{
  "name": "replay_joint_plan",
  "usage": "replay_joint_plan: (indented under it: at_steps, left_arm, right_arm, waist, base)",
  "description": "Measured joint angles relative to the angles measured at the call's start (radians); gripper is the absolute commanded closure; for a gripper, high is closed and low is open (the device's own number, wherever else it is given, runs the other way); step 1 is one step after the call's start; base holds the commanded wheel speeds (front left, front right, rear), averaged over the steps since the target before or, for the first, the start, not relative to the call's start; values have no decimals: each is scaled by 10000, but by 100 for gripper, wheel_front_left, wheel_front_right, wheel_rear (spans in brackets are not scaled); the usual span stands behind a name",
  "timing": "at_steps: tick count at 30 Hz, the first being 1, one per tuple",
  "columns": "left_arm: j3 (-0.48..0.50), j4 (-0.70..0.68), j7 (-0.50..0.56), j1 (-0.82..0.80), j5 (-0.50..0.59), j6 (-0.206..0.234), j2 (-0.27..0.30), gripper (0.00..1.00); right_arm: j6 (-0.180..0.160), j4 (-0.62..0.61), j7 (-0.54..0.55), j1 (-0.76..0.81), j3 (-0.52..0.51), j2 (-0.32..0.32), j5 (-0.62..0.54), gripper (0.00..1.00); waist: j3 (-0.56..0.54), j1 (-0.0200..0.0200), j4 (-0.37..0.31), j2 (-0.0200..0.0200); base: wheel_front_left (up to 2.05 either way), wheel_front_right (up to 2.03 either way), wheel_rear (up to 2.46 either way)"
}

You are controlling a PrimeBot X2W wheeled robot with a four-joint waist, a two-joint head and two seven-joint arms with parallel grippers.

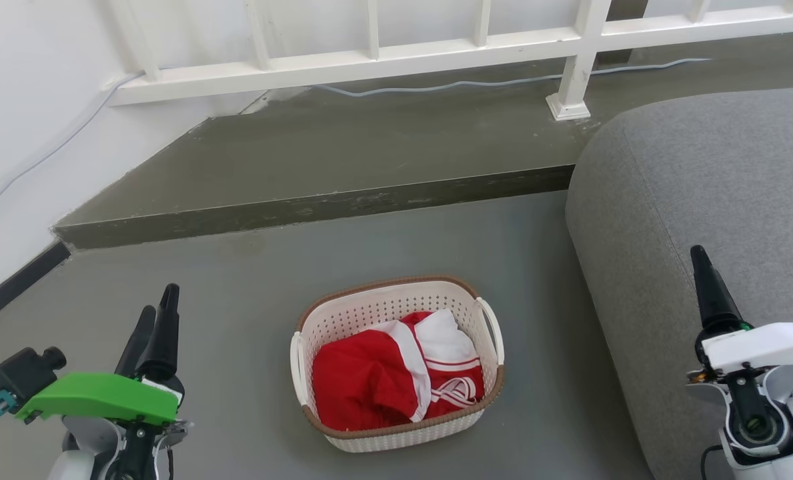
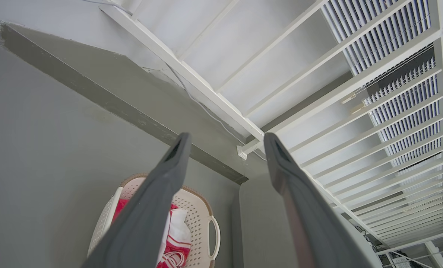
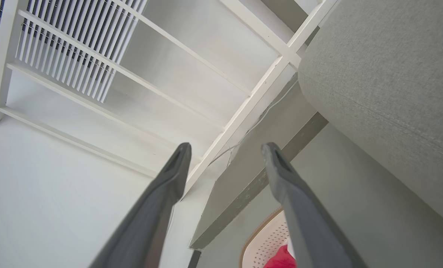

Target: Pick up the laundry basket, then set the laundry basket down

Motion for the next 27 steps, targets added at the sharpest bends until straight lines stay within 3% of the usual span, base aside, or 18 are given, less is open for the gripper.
replay_joint_plan:
  at_steps: [11, 27]
  left_arm:
    - [-568, -171, -322, -207, 1983, 435, 245, 0]
    - [-1106, -328, -802, -205, 4094, 1074, 251, 0]
  right_arm:
    - [-510, -245, -316, -112, 608, -155, -1942, 0]
    - [-880, -198, -761, -166, 1398, -303, -4297, 0]
  waist:
    - [85, 0, 26, 0]
    - [138, 0, 69, 0]
  base:
    - [0, 0, 0]
    - [0, 0, 0]
